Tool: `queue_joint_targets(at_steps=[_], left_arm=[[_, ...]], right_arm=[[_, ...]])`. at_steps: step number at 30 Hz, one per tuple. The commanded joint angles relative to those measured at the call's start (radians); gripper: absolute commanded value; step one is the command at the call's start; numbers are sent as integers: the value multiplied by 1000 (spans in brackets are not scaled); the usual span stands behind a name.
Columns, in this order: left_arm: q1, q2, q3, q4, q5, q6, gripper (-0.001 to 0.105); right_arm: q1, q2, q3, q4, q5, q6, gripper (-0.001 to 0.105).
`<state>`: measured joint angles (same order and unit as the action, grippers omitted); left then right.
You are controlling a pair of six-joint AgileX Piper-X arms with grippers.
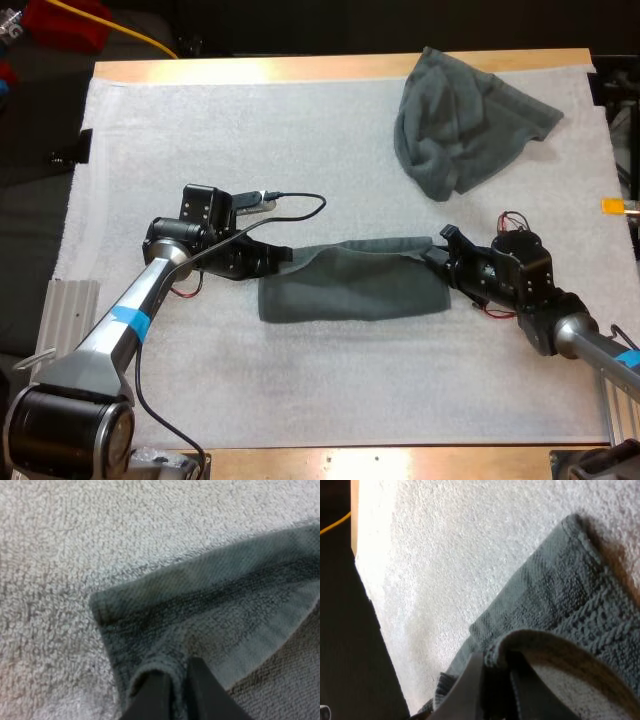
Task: Pick towel from pile, fold and stack
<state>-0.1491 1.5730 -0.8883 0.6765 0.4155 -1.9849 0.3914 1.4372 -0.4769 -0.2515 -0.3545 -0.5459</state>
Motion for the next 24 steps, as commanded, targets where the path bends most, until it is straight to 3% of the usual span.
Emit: queue_joint_targets(at_steps=[1, 4, 6, 8, 11, 12, 15, 18, 24], left_arm=[[1, -7, -6, -4, -18, 3, 0], [1, -7, -6, -4, -12, 20, 2], [1, -7, -6, -4, 4, 30, 10], [1, -7, -6, -4, 25, 32, 27], [1, -7, -6, -4, 66, 31, 71], [1, -7, -6, -4, 84, 31, 76], [1, -20, -6, -4, 107, 58, 66], [1, -60, -6, 8, 107, 84, 65], [1, -186, -6, 82, 107, 130, 65]], right_arm=[[-5, -1, -8, -9, -1, -2, 0], [-5, -1, -8, -18, -1, -2, 3], [-5, -1, -8, -32, -1, -2, 9], [-5, -1, -8, -56, -9, -7, 20], [-5, -1, -8, -129, -41, -21, 42], [-5, -1, -8, -163, -54, -40, 50], [-5, -1, -8, -271, -113, -104, 67], [-5, -11, -8, -313, -157, -109, 68], [-5, -76, -8, -206, -174, -176, 67]])
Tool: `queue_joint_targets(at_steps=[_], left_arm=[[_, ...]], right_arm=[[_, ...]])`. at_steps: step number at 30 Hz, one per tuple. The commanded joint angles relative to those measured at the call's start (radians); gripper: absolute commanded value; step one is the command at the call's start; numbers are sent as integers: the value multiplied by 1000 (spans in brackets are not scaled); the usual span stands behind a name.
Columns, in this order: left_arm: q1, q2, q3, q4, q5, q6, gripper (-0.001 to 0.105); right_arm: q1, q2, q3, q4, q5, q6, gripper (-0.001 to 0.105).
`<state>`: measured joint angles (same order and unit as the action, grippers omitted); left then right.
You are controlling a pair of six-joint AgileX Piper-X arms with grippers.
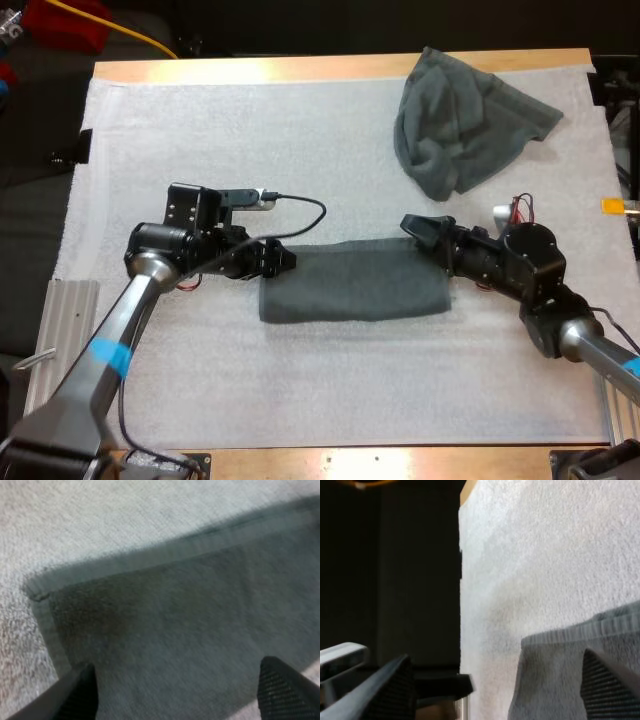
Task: Pick towel from pile, fold and stack
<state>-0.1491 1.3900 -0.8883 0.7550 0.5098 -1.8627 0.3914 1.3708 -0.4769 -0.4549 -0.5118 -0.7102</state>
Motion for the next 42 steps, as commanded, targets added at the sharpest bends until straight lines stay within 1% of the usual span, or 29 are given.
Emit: queue_joint_targets(at_steps=[1, 5, 8, 13, 17, 20, 25, 33, 37, 42], left_arm=[[1, -32, -6, 24, 13, 13, 65], [1, -123, -6, 68, 16, 14, 65], [1, -185, -6, 97, 33, 14, 65], [1, -288, -6, 147, 49, 1, 65], [1, -354, -6, 201, 49, -1, 65], [1, -411, -6, 238, 49, -1, 65], [1, -505, -6, 299, 73, -3, 65], [1, -627, -6, 372, 132, -22, 65], [1, -680, -6, 386, 141, -24, 65], [1, -694, -6, 394, 141, -24, 65]], right_arm=[[-5, -31, -8, 29, -17, -28, 67], [-5, -103, -8, 139, -15, -77, 67], [-5, -159, -8, 230, -15, -83, 67], [-5, -258, -8, 397, -15, -184, 67], [-5, -332, -8, 514, -15, -214, 67], [-5, -394, -8, 598, -11, -258, 67], [-5, -507, -8, 737, 22, -306, 67], [-5, -645, -8, 911, 73, -334, 67], [-5, -700, -8, 1005, 141, -371, 67], [-5, -720, -10, 1083, 255, -375, 67]])
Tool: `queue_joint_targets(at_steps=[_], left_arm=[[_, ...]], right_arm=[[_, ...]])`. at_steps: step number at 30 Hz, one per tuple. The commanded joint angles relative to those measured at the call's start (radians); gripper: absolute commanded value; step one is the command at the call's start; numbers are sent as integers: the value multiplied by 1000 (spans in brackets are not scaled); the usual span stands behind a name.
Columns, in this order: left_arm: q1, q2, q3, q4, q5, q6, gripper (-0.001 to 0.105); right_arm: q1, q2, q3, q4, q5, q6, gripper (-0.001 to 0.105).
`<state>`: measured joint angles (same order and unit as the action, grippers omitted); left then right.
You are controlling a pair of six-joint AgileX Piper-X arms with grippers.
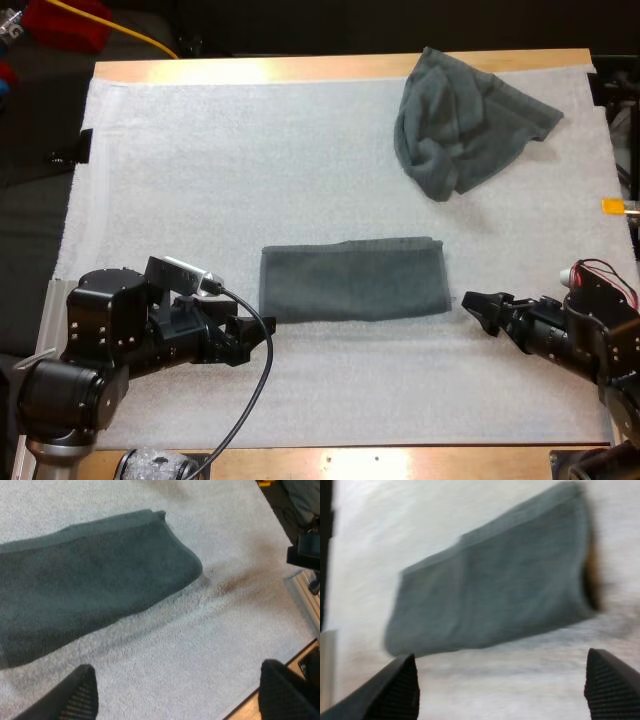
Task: Pick towel from pile, fold and stack
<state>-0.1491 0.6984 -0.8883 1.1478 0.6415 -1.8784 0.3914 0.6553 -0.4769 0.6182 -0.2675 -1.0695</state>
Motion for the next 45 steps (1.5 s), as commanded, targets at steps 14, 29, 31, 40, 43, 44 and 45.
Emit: queue_joint_targets(at_steps=[14, 29, 31, 40, 43, 44, 45], left_arm=[[1, -2, -6, 7, 25, -8, 65], [1, -2, -6, 8, 28, -8, 65], [1, -2, -6, 10, 28, -8, 65], [1, -2, -6, 22, 28, -8, 65], [1, -2, -6, 22, 28, -8, 65], [1, -2, -6, 25, 28, -8, 65], [1, -2, -6, 29, 28, -8, 65]], right_arm=[[-5, 184, -16, -68, 86, -122, 67], [-87, 569, -150, -172, 13, -270, 67], [-131, 620, -168, -196, -60, -274, 67], [-212, 824, -223, -274, -322, -303, 67], [-212, 875, -234, -299, -370, -303, 67], [-212, 887, -236, -307, -386, -303, 67], [-212, 902, -237, -315, -393, -303, 67]])
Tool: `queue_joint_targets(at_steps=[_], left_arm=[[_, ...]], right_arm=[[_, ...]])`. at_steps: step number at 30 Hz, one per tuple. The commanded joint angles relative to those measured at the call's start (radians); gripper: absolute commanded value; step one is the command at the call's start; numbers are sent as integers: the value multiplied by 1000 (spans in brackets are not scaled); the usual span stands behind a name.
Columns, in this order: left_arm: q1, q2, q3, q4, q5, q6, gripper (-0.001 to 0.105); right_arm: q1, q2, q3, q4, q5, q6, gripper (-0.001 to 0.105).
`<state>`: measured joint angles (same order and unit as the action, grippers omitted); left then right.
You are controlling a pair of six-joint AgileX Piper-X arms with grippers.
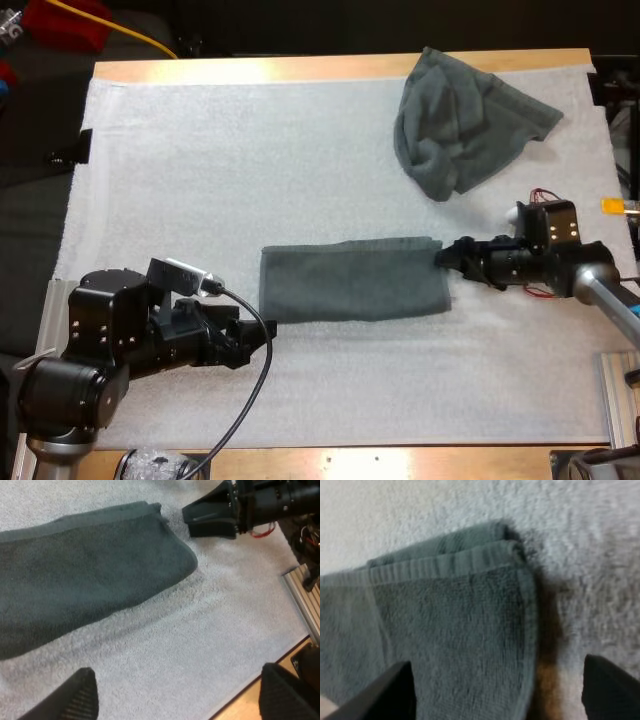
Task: Pick towel from pile, fold and stack
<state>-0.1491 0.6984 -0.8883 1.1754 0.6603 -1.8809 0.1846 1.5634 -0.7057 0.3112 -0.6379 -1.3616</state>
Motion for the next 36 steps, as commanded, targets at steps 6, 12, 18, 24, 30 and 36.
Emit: queue_joint_targets(at_steps=[6, 12, 18, 24, 30, 36], left_arm=[[1, -2, -6, 26, 9, 4, 65], [1, -2, -6, 27, 9, 5, 65], [1, -2, -6, 27, 9, 5, 65], [1, -2, -6, 27, 9, 5, 65], [1, -2, -6, 28, 9, 5, 65], [1, -2, -6, 29, 9, 5, 65]], right_arm=[[-5, 48, -11, -19, -30, -9, 67], [6, 74, -11, -13, -64, 5, 67], [71, 74, -11, -8, -62, 27, 67], [132, 86, -11, -15, -48, 81, 67], [174, 137, -11, -16, -66, 110, 67], [179, 139, -11, -16, -36, 121, 36]])
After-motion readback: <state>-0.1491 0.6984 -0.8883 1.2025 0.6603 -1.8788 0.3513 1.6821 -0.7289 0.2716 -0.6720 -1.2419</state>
